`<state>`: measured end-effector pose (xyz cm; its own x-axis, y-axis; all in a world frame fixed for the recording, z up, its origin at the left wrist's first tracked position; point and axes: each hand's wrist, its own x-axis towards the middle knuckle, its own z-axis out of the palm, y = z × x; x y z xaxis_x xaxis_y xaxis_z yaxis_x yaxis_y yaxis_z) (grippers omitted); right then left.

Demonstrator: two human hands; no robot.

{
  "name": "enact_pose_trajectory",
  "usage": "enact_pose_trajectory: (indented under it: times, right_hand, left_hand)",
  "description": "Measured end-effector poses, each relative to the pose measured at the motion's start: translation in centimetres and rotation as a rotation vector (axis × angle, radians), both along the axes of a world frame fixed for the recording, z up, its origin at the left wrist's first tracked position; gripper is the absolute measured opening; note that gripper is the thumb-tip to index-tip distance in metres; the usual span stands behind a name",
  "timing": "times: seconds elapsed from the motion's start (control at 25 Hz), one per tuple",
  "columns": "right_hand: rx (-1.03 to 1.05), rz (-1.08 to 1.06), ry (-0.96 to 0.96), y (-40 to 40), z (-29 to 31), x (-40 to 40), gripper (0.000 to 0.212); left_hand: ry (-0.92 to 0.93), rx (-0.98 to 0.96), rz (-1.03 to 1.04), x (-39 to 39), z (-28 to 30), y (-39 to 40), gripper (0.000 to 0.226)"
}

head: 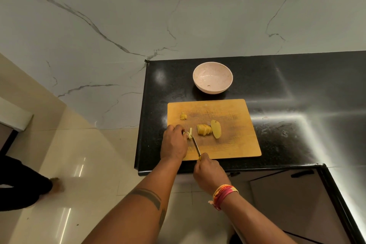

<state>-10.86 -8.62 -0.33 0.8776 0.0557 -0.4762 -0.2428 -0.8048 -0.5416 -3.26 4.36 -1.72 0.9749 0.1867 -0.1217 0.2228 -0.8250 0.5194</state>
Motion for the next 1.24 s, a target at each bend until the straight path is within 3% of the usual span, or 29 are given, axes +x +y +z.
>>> enact_pose_trajectory:
  times: [0.28, 0.52, 0.92, 1.24]
  right_hand:
    - [-0.005, 0.024, -0.040, 1.0, 0.1, 0.3, 0.014]
    - [-0.092, 0.112, -0.071, 1.2, -0.2, 1.7, 0.009]
    - [-0.170, 0.223, -0.121, 0.5, -0.7, 2.5, 0.019]
    - [-0.156, 0.160, -0.114, 0.5, -1.2, 1.9, 0.025]
  left_hand:
    - [-0.018, -0.079, -0.047, -0.8, -1.0, 0.9, 0.035]
    - [-0.025, -0.103, 0.017, -0.8, -1.2, 1.1, 0.029]
    - [-0.033, -0.094, 0.050, 0.0, -0.9, 0.8, 0.021]
    - [-0.024, -0.078, 0.055, 0.0, -0.8, 0.9, 0.018]
